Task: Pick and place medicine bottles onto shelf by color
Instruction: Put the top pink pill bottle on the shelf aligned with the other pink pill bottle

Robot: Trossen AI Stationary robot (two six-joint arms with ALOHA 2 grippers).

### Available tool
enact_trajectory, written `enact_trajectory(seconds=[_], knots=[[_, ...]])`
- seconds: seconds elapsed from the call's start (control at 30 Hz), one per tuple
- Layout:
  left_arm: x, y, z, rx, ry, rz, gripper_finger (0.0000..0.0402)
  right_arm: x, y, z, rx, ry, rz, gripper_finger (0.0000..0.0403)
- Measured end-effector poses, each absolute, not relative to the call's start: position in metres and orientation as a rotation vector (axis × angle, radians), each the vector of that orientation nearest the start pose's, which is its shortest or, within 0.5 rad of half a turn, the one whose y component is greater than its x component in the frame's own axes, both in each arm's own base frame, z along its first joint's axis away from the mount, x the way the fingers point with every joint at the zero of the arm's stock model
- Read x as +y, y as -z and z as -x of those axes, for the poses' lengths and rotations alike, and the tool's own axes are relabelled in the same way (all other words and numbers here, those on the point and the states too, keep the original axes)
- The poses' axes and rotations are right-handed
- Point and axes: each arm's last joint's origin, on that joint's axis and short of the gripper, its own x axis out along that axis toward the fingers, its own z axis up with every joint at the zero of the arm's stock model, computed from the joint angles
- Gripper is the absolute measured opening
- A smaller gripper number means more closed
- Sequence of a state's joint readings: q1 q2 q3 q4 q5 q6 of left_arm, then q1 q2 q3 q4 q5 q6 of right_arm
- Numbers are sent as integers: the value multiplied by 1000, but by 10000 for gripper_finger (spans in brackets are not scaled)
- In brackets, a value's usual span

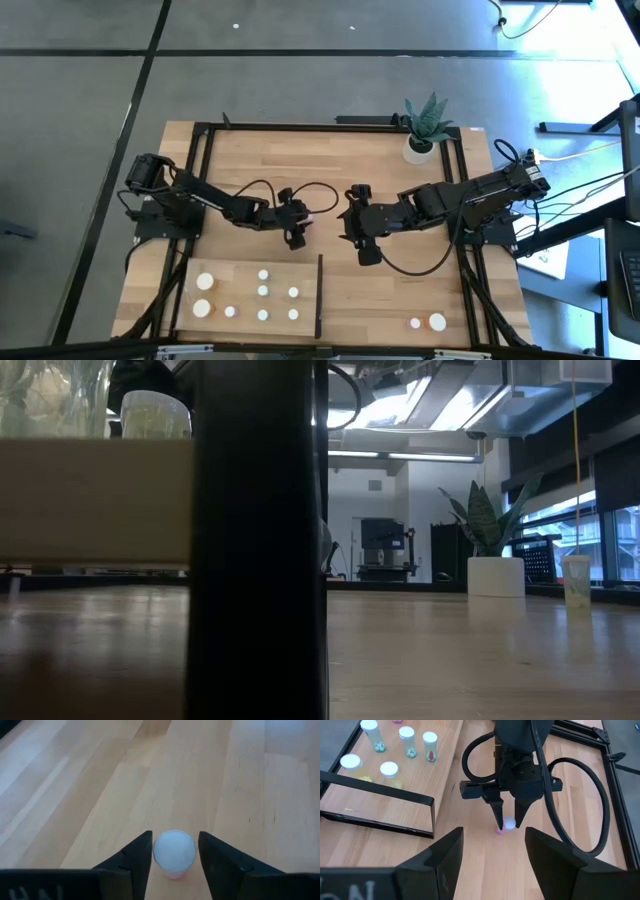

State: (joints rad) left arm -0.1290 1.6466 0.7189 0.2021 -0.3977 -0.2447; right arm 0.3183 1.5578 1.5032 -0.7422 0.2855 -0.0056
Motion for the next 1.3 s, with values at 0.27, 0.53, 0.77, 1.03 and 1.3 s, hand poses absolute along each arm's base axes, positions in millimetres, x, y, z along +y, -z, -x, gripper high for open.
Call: enact_trajectory(seconds=[0.27,0.53,0.77,1.03,1.3], knots=[[-28,-144,-305,665,-336,33,120,96,-346,-317,761,-32,242,214],[-28,-144,-304,671,-330,35,127,96,-346,-317,761,-32,241,214],[-28,-144,-304,679,-331,32,173,96,-346,-317,760,-32,242,214],[-27,-143,-303,679,-350,25,205,96,-346,-317,761,-32,241,214],[-25,-142,-302,698,-358,21,200,96,-346,-317,761,-33,243,214]])
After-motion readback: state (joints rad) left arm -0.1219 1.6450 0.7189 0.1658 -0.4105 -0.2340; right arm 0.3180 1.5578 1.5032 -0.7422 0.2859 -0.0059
